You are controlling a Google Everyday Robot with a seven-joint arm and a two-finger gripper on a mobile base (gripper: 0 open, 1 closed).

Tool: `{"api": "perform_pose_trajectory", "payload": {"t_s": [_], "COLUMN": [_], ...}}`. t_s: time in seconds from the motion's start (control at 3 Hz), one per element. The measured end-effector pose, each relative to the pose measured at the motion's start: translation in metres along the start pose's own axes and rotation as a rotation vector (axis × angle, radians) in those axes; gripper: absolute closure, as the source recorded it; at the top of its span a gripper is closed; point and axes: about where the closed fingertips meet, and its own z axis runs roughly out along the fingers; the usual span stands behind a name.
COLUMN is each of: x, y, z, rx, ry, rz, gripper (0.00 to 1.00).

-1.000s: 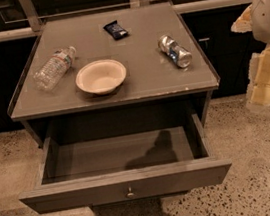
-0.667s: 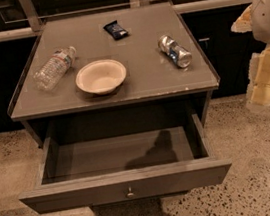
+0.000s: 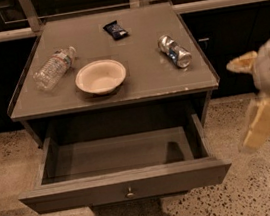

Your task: Close top drawer

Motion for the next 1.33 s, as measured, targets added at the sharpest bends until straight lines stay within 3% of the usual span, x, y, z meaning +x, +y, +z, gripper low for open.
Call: {"api": "perform_pose_trajectory", "payload": {"t_s": [0.33,0.67,1.0,1.33], "x": [0.018,0.023,0.036,0.036], "y": [0.038,0.078,0.094,0.094], "z": [0.071,0.153,0.182,0.182], "rx": [-0.064,-0.140,-0.141,-0.140], "ry": [-0.170,-0.278,-0.262,-0.261], "rz": [0.108,0.244,0.283,0.282], "gripper": [0.00,0.00,0.18,0.41]}}
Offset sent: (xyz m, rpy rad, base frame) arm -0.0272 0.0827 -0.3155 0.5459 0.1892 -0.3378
